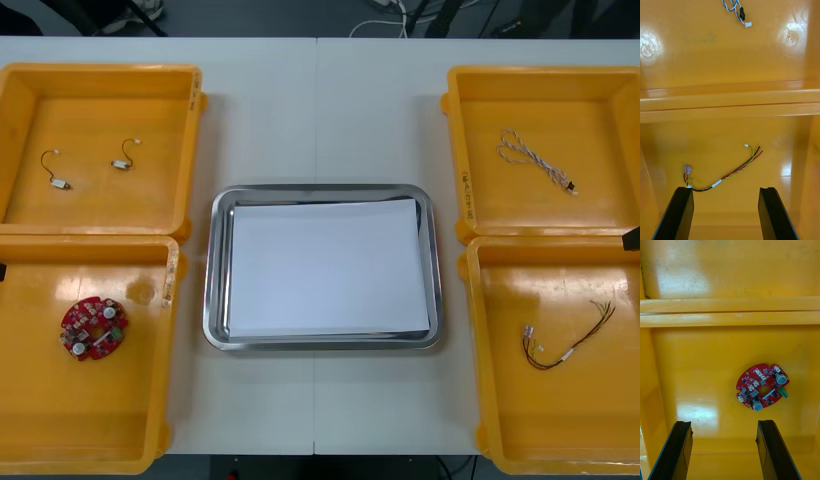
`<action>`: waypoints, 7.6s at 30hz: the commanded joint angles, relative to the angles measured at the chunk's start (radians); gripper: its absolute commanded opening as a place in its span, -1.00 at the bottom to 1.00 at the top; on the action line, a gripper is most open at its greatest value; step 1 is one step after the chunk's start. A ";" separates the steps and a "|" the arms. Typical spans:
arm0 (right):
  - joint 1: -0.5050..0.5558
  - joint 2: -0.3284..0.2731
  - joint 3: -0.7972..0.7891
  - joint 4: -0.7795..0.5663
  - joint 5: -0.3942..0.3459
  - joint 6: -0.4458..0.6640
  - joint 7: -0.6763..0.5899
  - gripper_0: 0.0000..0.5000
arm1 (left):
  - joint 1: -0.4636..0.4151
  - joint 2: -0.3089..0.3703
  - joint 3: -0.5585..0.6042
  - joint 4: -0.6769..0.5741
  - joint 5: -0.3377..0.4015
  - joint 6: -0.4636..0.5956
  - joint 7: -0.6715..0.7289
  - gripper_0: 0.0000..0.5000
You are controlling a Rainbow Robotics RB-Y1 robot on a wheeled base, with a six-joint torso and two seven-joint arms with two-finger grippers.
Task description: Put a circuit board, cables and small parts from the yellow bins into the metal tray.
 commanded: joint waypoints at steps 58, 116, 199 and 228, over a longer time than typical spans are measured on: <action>0.078 0.004 -0.032 -0.080 0.109 -0.069 -0.008 1.00 | -0.024 -0.006 -0.153 -0.092 0.004 0.006 0.538 1.00; 0.395 0.338 -0.019 -0.169 0.294 -0.164 -0.485 1.00 | 0.080 -0.194 -0.337 0.033 -0.226 -0.170 0.718 1.00; 0.308 0.364 0.072 0.045 0.327 -0.293 -0.732 -1.00 | 0.129 -0.184 -0.442 0.113 -0.320 -0.314 0.655 -1.00; 0.150 0.199 -0.054 -0.046 0.250 0.021 -0.636 -1.00 | -0.032 -0.119 -0.236 -0.088 -0.179 0.006 0.535 -1.00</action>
